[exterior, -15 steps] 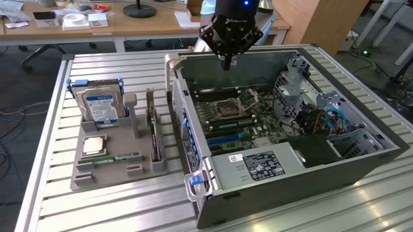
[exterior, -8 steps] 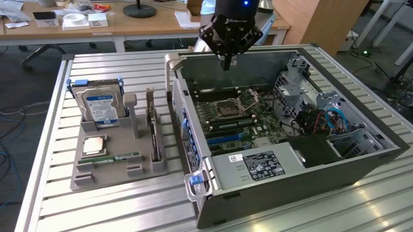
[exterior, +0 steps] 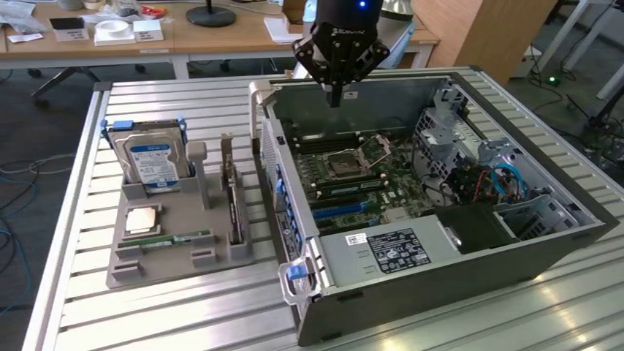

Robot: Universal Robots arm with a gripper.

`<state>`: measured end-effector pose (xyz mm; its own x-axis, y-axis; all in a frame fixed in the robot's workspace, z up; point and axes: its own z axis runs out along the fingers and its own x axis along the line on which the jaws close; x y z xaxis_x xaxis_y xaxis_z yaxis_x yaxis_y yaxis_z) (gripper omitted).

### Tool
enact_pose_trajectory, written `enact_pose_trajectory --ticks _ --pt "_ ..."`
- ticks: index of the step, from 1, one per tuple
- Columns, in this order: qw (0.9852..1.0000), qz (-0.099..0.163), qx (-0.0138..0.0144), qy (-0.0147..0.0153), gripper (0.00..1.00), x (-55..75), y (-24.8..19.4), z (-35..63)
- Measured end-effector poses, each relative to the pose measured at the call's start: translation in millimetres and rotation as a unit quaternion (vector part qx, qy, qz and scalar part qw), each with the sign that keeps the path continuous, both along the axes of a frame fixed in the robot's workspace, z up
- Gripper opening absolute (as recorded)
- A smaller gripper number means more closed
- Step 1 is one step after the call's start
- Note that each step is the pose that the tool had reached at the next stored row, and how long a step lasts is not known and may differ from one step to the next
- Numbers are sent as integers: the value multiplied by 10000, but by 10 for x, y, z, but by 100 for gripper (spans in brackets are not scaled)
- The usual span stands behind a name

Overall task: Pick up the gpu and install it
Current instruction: 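Reach for the gpu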

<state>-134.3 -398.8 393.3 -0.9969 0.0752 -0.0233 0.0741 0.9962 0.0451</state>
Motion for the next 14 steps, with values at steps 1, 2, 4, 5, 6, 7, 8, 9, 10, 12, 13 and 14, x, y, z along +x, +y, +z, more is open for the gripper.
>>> enact_pose_trajectory --ticks 1,2,4,5,6,7,8,9,10,12,13,14 --pt "10000 0 0 0 11 -19 0 0" --pt "10000 0 0 0 11 -37 0 0" --pt "10000 0 0 0 11 -75 0 0" --pt "10000 0 0 0 11 -93 0 0" --pt "10000 0 0 0 11 -112 0 -1" --pt "10000 -1 0 0 11 -132 0 -1" --pt "10000 0 -1 0 11 -157 0 -1" --pt "10000 0 0 0 11 -190 0 -1" --pt "10000 0 0 0 11 -212 0 -1" --pt "10000 -1 0 0 11 -258 1 -2" --pt "10000 0 0 0 11 -284 1 -2" --pt "10000 -1 0 0 11 -309 1 -3"
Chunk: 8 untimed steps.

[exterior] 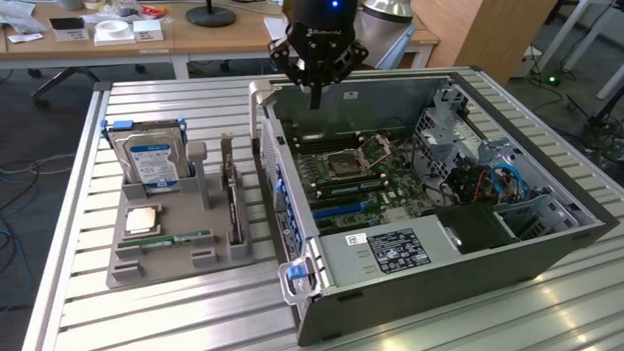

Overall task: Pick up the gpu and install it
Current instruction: 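Reach for the gpu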

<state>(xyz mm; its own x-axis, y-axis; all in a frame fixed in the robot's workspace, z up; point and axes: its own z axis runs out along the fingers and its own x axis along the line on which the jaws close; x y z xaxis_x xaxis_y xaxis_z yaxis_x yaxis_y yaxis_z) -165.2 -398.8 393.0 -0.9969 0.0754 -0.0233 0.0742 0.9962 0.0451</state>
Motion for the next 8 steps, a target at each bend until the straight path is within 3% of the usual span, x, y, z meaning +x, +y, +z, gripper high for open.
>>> enact_pose_trajectory --ticks 8 --pt "10000 0 0 0 11 -125 0 -1"
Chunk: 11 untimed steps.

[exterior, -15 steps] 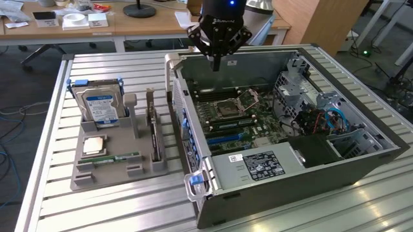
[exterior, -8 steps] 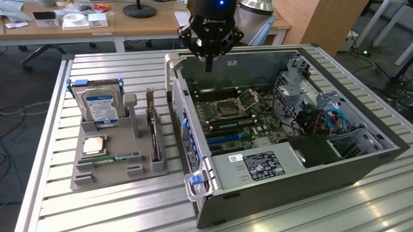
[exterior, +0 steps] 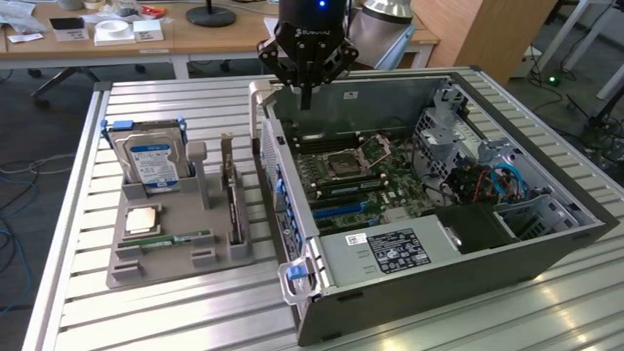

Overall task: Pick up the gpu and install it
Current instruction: 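Reach for the gpu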

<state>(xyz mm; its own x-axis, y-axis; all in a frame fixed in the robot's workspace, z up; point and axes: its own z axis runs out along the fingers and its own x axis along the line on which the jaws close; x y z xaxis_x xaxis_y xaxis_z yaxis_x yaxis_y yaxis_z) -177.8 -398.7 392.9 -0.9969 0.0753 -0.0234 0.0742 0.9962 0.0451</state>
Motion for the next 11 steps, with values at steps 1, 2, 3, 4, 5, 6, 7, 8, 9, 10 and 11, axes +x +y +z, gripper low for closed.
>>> enact_pose_trajectory --ticks 1,2,3,4,5,6,7,8,9,10,11 --pt "10000 0 0 0 11 0 0 0" --pt "10000 0 0 0 11 0 0 0" --pt "10000 0 0 0 11 0 0 0" --pt "10000 0 0 0 11 0 0 0" --pt "10000 0 -1 1 11 -8 -1 1" --pt "10000 0 0 0 11 -13 0 0" --pt "10000 1 0 0 11 -17 0 0" --pt "10000 1 0 1 11 -26 0 0" --pt "10000 1 0 0 11 -33 0 0" --pt "10000 1 0 0 11 -36 0 -1" --pt "10000 1 0 0 11 -40 0 -1"
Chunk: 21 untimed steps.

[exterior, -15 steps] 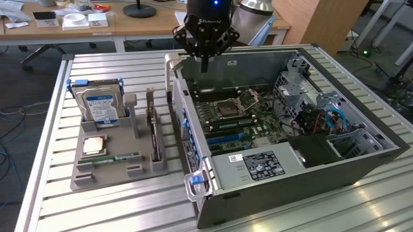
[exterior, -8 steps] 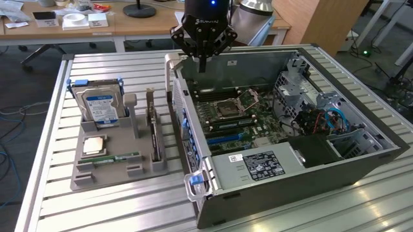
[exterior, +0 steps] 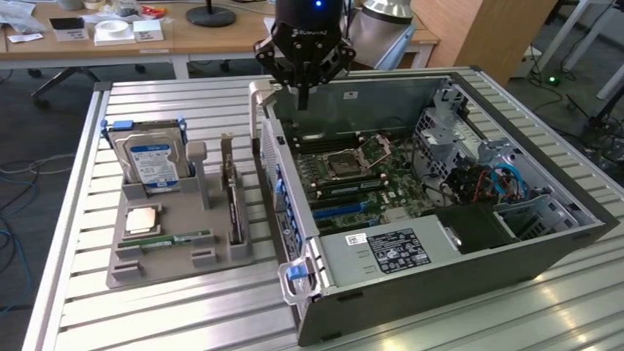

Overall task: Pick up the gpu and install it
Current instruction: 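Reach for the gpu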

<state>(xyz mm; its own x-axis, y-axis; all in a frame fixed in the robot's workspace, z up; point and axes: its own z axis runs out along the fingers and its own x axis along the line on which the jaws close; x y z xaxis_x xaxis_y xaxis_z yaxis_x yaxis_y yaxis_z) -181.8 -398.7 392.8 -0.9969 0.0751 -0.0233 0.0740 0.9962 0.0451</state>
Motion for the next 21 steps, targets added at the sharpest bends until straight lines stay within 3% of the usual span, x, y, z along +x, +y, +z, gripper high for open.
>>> enact_pose_trajectory --ticks 21 --pt "10000 0 0 0 11 -185 0 -3"
